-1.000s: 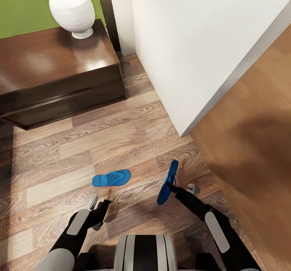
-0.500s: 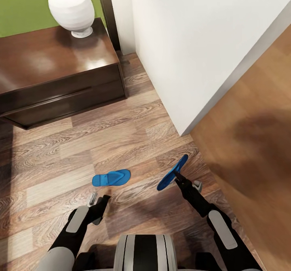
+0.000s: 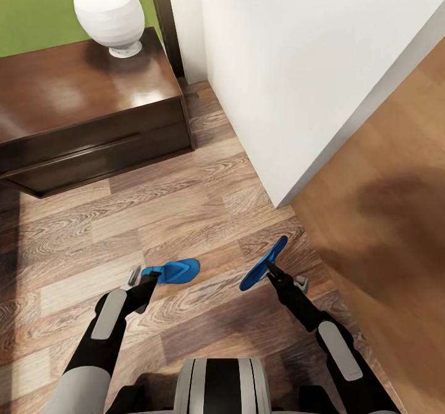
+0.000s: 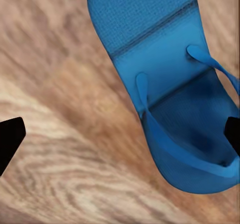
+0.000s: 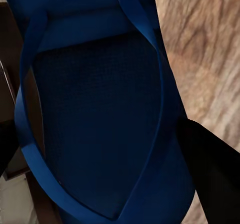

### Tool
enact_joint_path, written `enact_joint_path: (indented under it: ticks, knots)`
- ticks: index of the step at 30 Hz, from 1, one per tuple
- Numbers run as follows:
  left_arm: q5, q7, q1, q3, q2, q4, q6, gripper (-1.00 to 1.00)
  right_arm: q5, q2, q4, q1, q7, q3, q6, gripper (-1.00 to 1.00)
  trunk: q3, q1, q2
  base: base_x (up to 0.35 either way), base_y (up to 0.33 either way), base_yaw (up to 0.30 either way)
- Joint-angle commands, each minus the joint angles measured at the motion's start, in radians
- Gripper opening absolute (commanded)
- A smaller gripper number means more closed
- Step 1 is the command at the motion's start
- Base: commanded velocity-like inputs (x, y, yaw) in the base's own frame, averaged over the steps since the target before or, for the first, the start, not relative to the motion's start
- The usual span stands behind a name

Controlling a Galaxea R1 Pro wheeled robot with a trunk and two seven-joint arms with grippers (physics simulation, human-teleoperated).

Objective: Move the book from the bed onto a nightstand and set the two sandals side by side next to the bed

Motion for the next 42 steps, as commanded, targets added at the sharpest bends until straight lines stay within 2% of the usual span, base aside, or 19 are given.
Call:
enact_joint_path:
  ticks: [1, 10, 12, 15, 18, 29, 31, 36, 38, 42]
  knots:
    - [0.009, 0.007, -0.001, 0.002, -0.001, -0.001, 0.005, 1.00, -0.009, 0.001, 0.000, 0.000, 0.001, -0.002, 0.009, -1.00, -0.001, 0.000, 0.000, 0.000, 0.000, 0.000]
    - [0.016, 0.005, -0.001, 0.000, -0.004, 0.004, 0.014, 1.00, -0.009, 0.004, 0.000, 0.000, 0.001, -0.001, 0.009, -1.00, -0.001, 0.000, 0.000, 0.149, 0.000, 0.000]
    - [0.036, 0.005, -0.001, -0.001, -0.004, 0.004, 0.015, 1.00, -0.009, 0.004, 0.000, 0.000, 0.001, -0.001, 0.009, -1.00, -0.001, 0.000, 0.000, 0.074, 0.000, 0.000]
    - [0.086, 0.006, -0.001, -0.001, -0.003, 0.004, 0.015, 1.00, -0.009, 0.004, 0.000, 0.000, 0.001, -0.001, 0.009, -1.00, -0.001, 0.000, 0.000, 0.032, 0.000, 0.000]
    - [0.112, 0.007, -0.001, -0.002, -0.003, 0.004, 0.015, 1.00, -0.009, 0.004, 0.000, 0.000, 0.001, -0.001, 0.009, -1.00, -0.001, 0.000, 0.000, 0.008, 0.000, 0.000]
    - [0.128, 0.007, -0.001, -0.002, -0.003, 0.004, 0.015, 1.00, -0.009, 0.004, 0.000, 0.000, 0.001, -0.001, 0.009, -1.00, -0.001, 0.000, 0.000, 0.087, 0.033, 0.000]
    - [0.144, 0.008, -0.001, -0.002, -0.004, 0.004, 0.016, 1.00, -0.009, 0.004, 0.000, 0.000, 0.001, -0.001, 0.008, -1.00, -0.001, 0.000, 0.000, 0.060, 0.029, 0.000]
    - [0.220, 0.012, -0.001, -0.004, -0.005, 0.004, 0.016, 1.00, -0.009, 0.004, 0.000, 0.000, 0.001, -0.001, 0.009, -1.00, -0.001, 0.000, 0.000, 0.013, 0.006, 0.000]
    - [0.238, 0.013, -0.001, -0.017, -0.010, 0.004, 0.016, 1.00, -0.009, 0.004, 0.000, 0.000, 0.001, -0.001, 0.009, -1.00, -0.001, 0.000, 0.000, 0.003, 0.001, 0.000]
    - [0.252, 0.014, -0.001, -0.045, -0.022, 0.004, 0.018, 1.00, -0.009, 0.005, 0.000, 0.000, 0.001, -0.001, 0.008, -1.00, -0.001, 0.000, 0.000, 0.001, 0.000, 0.000]
